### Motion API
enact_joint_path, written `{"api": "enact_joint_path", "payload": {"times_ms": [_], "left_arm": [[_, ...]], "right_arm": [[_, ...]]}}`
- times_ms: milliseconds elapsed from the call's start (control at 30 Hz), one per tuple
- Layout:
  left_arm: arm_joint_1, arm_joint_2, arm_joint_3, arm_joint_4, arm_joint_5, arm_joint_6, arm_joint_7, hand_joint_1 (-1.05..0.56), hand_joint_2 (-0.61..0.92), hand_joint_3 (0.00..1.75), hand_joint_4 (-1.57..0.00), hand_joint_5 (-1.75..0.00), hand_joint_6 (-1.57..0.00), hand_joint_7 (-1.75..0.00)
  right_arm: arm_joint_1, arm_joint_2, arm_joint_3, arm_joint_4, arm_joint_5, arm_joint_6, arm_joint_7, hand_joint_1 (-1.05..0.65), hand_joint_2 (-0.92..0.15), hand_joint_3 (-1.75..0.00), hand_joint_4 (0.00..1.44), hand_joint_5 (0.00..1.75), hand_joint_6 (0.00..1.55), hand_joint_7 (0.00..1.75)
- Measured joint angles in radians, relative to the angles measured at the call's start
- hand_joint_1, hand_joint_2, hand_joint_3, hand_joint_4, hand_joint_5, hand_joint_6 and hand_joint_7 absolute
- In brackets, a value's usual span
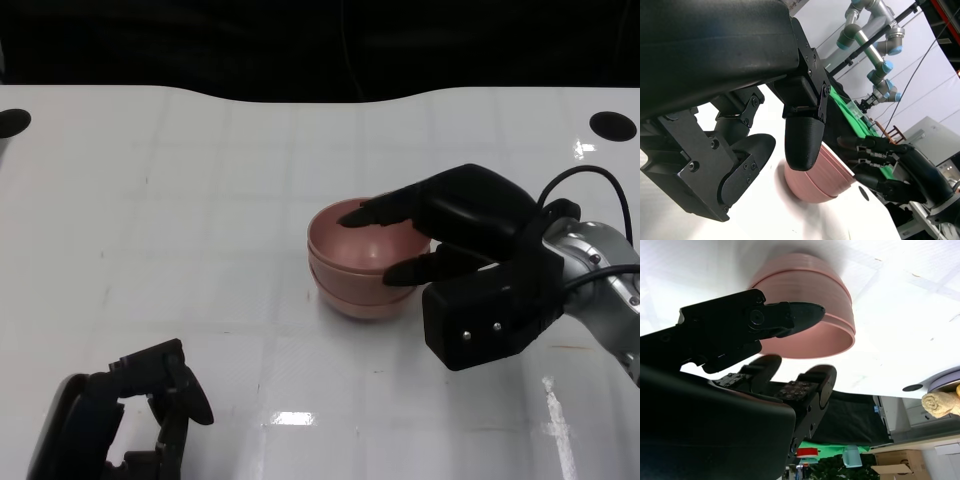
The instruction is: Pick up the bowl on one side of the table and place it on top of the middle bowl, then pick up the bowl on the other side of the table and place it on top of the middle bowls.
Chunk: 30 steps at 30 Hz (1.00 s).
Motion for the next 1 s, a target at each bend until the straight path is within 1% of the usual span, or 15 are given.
{"api": "enact_joint_path", "payload": {"times_ms": [133,300,433,567,667,800,967,1000], "left_arm": [[0.0,0.0,0.0,0.0,0.001,0.0,0.0,-0.02,0.27,1.58,-0.85,-1.73,-0.83,-1.52],[0.0,0.0,0.0,-0.001,0.001,0.0,0.0,-0.01,0.27,1.58,-0.85,-1.73,-0.83,-1.51],[-0.001,0.0,0.0,-0.001,0.007,0.0,0.0,-0.01,0.27,1.58,-0.86,-1.73,-0.83,-1.51],[-0.001,0.0,0.0,-0.001,0.009,0.001,0.0,-0.02,0.27,1.58,-0.86,-1.73,-0.83,-1.52],[-0.003,0.0,0.0,-0.002,0.012,0.001,0.0,-0.01,0.27,1.58,-0.86,-1.74,-0.82,-1.52],[-0.003,0.0,-0.001,-0.007,0.012,0.004,0.0,0.0,0.27,1.58,-0.86,-1.73,-0.83,-1.52],[-0.004,0.0,-0.001,-0.008,0.013,0.004,0.0,0.0,0.27,1.58,-0.86,-1.72,-0.83,-1.51],[-0.005,0.0,-0.001,-0.008,0.014,0.004,0.0,0.01,0.27,1.58,-0.86,-1.72,-0.83,-1.51]], "right_arm": [[0.019,-0.018,-0.001,-0.033,-0.006,0.017,0.0,-0.72,-0.92,-0.38,0.3,0.01,0.28,0.0],[0.062,-0.024,-0.018,-0.065,-0.003,0.008,-0.061,-0.71,-0.92,-0.36,0.29,0.01,0.28,0.01],[0.101,-0.041,-0.051,-0.12,0.004,-0.005,-0.092,-0.68,-0.92,-0.34,0.28,0.0,0.28,0.01],[0.161,-0.065,-0.084,-0.206,0.025,-0.004,-0.091,-0.68,-0.92,-0.33,0.29,0.01,0.28,0.0],[0.222,-0.085,-0.104,-0.277,0.042,-0.005,-0.084,-0.66,-0.92,-0.32,0.31,0.02,0.31,0.02],[0.316,-0.114,-0.132,-0.358,0.067,-0.022,-0.083,-0.61,-0.92,-0.24,0.36,0.05,0.35,0.04],[0.428,-0.136,-0.163,-0.435,0.083,-0.047,-0.084,-0.58,-0.92,-0.18,0.4,0.08,0.39,0.06],[0.448,-0.138,-0.169,-0.449,0.084,-0.049,-0.087,-0.56,-0.92,-0.16,0.43,0.1,0.42,0.07]]}}
